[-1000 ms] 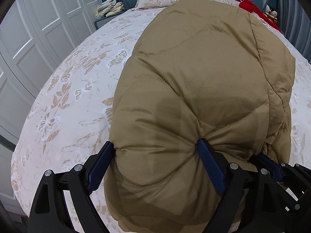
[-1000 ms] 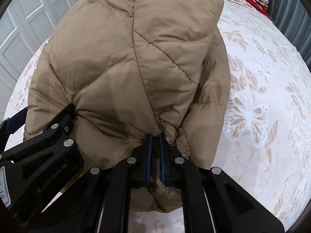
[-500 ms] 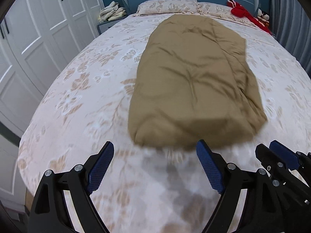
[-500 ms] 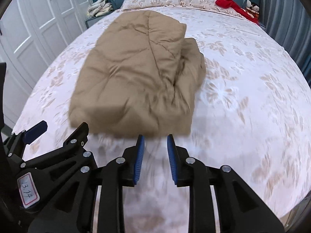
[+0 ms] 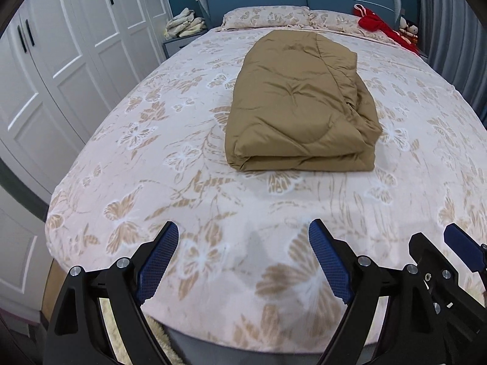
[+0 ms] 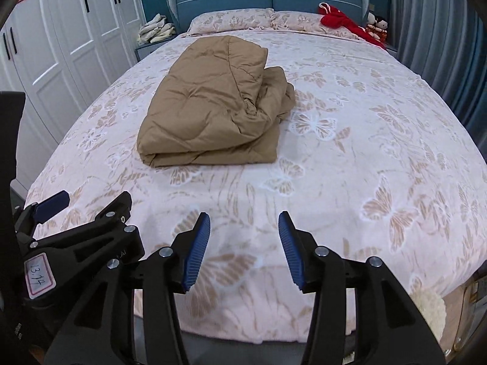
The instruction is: Fold large clothes
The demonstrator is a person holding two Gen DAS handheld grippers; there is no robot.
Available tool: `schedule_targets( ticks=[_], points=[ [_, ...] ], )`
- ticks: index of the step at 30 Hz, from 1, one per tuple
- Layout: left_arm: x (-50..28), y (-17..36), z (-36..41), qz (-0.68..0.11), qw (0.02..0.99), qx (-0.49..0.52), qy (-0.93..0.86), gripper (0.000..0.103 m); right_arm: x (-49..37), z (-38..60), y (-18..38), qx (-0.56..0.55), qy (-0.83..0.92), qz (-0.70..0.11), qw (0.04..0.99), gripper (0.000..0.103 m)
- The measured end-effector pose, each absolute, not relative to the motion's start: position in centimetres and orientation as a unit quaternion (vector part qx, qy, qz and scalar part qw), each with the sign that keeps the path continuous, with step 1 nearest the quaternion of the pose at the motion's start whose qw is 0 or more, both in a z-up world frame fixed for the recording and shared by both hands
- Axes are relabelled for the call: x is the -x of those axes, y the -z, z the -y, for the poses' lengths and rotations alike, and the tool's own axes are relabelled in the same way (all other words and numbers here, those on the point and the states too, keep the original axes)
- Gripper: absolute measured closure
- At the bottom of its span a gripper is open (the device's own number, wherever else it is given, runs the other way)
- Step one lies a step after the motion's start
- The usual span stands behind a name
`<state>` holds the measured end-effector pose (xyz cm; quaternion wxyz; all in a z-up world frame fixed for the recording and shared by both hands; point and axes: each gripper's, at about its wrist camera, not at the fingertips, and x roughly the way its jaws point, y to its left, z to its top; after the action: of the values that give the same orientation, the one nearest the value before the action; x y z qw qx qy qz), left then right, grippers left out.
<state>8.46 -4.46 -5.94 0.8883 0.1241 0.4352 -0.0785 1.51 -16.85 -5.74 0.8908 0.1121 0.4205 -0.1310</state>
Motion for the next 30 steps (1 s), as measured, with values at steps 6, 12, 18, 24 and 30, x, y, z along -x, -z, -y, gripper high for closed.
schedule_targets(
  ticks=[6, 12, 18, 24, 30],
  points=[
    [-6.4, 5.6, 4.0, -0.424, 0.892, -0.135, 0.075, 0.018, 0.5, 16.0, 5.6, -0.110, 0.135, -0.414, 0.893, 0.057],
    [-5.0, 5.2, 3.2, -0.417, 0.896, -0.136, 0.067, 0.018, 1.9, 15.3, 5.3, -0.106, 0.137, -0.406, 0.897, 0.057],
    [-4.0, 4.8, 2.5, -0.414, 0.899, -0.129, 0.065, 0.018, 2.8, 14.7, 5.0, -0.103, 0.139, -0.399, 0.901, 0.057],
    [-3.5, 4.4, 2.1, -0.405, 0.903, -0.129, 0.059, 0.018, 3.4, 14.3, 4.6, -0.100, 0.145, -0.389, 0.904, 0.055],
    [-3.4, 4.0, 1.9, -0.397, 0.908, -0.128, 0.053, 0.018, 3.6, 13.9, 4.3, -0.095, 0.149, -0.381, 0.908, 0.055]
  ],
)
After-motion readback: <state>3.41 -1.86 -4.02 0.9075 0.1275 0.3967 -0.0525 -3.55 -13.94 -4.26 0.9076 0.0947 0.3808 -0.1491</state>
